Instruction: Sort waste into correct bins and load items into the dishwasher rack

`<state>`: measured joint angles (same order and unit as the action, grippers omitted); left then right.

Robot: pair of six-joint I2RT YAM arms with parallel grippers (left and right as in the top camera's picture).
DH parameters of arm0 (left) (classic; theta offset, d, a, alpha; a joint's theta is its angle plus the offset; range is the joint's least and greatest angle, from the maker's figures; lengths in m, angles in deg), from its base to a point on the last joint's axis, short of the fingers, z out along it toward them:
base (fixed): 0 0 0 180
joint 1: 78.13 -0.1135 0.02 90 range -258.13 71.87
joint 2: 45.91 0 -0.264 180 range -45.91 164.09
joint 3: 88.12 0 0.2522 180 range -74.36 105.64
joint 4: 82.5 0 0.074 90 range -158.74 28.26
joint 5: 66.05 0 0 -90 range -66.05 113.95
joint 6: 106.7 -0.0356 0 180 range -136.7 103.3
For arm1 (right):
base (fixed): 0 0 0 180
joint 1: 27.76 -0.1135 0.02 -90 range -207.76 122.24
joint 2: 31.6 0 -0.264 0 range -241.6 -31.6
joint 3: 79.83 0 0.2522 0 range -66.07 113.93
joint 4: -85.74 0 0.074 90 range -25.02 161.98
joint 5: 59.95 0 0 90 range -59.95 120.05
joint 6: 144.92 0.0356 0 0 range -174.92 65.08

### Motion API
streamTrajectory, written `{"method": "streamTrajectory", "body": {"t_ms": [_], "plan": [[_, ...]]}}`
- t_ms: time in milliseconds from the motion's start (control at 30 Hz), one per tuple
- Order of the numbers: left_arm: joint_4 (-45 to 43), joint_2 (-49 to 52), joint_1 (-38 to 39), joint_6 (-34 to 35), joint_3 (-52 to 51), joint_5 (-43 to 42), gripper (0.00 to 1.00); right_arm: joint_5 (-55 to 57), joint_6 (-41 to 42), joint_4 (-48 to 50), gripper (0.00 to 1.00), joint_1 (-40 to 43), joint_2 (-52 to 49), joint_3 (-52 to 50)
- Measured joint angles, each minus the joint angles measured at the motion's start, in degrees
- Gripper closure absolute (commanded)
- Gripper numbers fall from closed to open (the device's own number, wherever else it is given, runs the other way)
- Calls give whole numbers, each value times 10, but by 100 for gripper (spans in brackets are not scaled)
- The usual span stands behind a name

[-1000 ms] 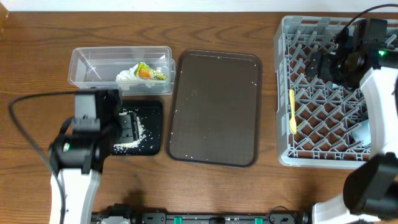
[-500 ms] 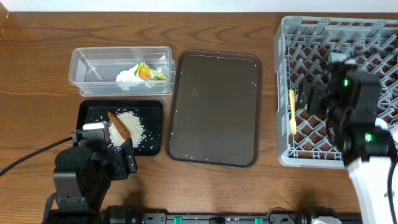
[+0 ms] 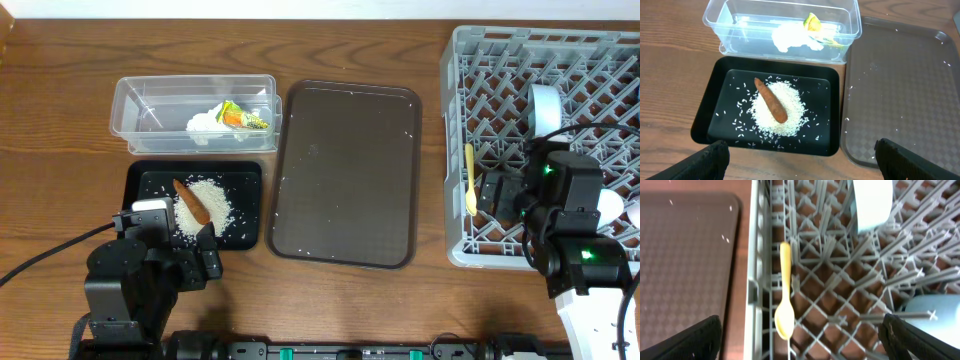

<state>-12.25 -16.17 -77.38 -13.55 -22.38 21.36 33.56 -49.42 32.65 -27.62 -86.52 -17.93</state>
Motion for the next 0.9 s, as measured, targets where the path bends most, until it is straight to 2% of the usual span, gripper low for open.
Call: {"method": "streamTrajectory", "body": {"t_ms": [200, 900], "plan": [[0, 0, 0, 0, 0, 0, 5, 0, 0, -30, 1, 0, 0, 0], [0, 0, 0, 0, 0, 0, 4, 2, 0, -33, 1, 0, -1, 0]]}}
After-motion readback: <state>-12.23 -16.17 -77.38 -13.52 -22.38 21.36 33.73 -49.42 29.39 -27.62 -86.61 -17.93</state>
